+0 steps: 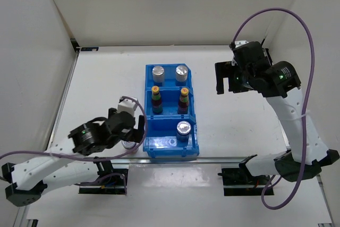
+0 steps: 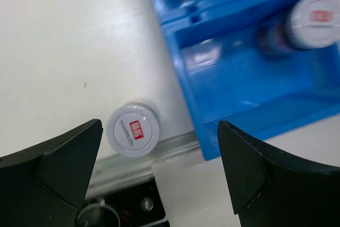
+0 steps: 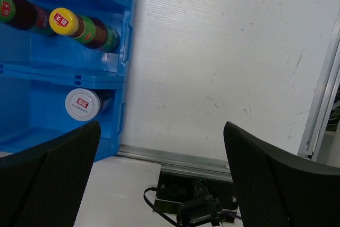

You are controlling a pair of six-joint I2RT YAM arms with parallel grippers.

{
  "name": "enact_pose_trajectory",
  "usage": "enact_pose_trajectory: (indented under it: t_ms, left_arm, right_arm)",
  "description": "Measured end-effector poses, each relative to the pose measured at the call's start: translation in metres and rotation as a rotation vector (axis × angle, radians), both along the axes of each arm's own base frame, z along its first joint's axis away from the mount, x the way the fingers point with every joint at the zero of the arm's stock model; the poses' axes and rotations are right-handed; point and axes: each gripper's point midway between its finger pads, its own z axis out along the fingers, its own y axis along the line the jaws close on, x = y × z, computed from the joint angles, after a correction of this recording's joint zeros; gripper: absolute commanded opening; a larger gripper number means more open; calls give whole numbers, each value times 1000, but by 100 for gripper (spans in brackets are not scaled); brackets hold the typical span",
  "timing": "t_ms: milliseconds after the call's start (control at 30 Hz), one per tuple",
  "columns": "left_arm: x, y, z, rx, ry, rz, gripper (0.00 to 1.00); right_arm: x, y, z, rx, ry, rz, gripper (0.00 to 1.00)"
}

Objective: Organize the condiment bottles

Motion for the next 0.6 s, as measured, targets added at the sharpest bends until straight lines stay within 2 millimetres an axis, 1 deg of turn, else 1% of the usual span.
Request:
enact_pose_trajectory:
  t_ms: [33,200,300,433,600]
  left_arm:
    - [-1,3,-13,29,47,39,100]
    - [0,7,-55,97,205,224,100]
    - [-5,13,-77,113,269,309,100]
    - [-12,23,-91,97,307,393,100]
    - [-16,35,-102,56,322,475,100]
  right_arm:
    - [0,1,-1,-1,4,1,100]
    - [2,3,-4,-2,16,6,100]
    - [2,3,-4,-1,16,6,100]
    - [1,4,-4,3,19,10,100]
    - [2,6,-5,5,28,16,100]
